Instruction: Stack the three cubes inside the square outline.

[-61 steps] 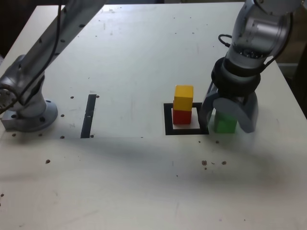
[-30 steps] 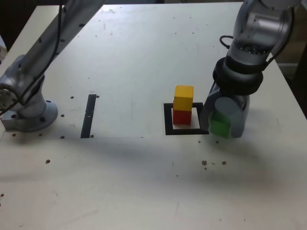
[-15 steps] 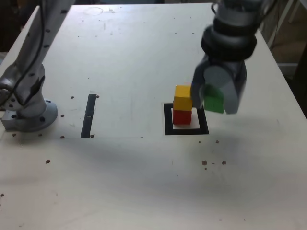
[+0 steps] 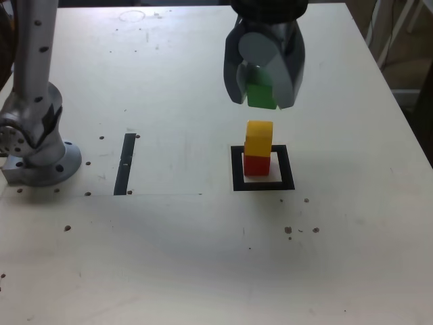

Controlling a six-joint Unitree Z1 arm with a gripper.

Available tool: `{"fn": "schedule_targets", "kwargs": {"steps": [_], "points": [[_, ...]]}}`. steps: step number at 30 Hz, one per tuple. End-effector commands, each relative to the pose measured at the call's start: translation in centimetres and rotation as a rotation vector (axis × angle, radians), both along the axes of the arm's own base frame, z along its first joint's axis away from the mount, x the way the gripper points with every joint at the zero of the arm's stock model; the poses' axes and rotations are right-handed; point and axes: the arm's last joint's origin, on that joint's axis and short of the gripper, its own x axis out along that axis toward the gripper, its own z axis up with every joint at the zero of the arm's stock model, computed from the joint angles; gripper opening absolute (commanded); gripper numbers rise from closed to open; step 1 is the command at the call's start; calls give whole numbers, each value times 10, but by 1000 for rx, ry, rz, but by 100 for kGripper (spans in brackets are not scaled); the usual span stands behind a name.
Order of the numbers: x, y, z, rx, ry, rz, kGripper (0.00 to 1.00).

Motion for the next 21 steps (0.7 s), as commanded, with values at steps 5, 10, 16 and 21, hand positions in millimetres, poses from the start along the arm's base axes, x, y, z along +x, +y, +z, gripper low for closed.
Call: {"fn": "schedule_targets", "kwargs": {"steps": [5,10,16,21], "points": [[-4,13,-8,-13,-7,47,19],[-8,15,-13,-26,-7,101,19],[-8,13,-23,-46,-3,151,19],[-5,13,-32,-59,7,159,19]]}}
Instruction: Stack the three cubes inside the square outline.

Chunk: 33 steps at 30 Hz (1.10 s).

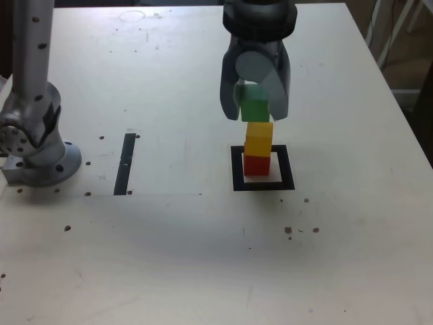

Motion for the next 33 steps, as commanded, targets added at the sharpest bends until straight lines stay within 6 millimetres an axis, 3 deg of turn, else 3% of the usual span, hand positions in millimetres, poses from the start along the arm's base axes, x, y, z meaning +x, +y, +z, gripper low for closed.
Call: {"fn": "schedule_targets", "kwargs": {"steps": [1,33], "points": [[2,-1,-4,-5,7,1,19],[12,3,-20,-15,11,-11,19]]}}
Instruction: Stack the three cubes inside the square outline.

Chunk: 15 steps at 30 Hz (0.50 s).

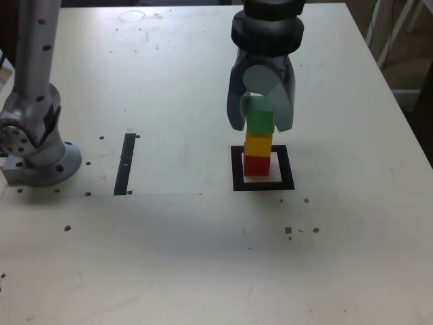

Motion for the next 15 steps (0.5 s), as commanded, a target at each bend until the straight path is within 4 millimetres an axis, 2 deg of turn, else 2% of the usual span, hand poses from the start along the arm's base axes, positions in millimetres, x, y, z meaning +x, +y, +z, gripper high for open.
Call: {"fn": "schedule_targets", "kwargs": {"steps": [1,15], "points": [[0,1,-2,-2,4,0,19],[-1,6,-8,-19,29,3,28]]}}
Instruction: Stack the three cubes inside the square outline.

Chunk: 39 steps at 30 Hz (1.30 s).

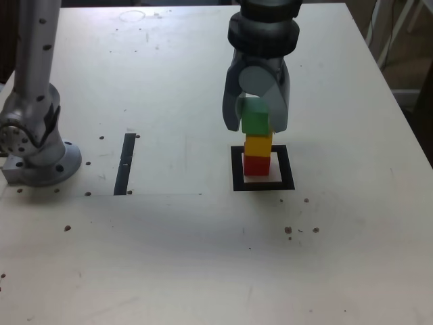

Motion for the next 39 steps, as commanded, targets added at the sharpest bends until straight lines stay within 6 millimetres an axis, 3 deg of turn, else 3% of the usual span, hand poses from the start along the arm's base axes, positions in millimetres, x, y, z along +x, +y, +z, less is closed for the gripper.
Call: {"fn": "schedule_targets", "kwargs": {"steps": [1,8,15,18,29,39], "points": [[2,0,-3,-6,6,-2,29],[5,0,-5,-19,4,-19,50],[7,1,-5,-24,-4,-32,86],[6,1,-2,-21,-12,-31,96],[-5,2,15,-4,-44,-28,99],[-57,4,67,8,-88,-28,99]]}}
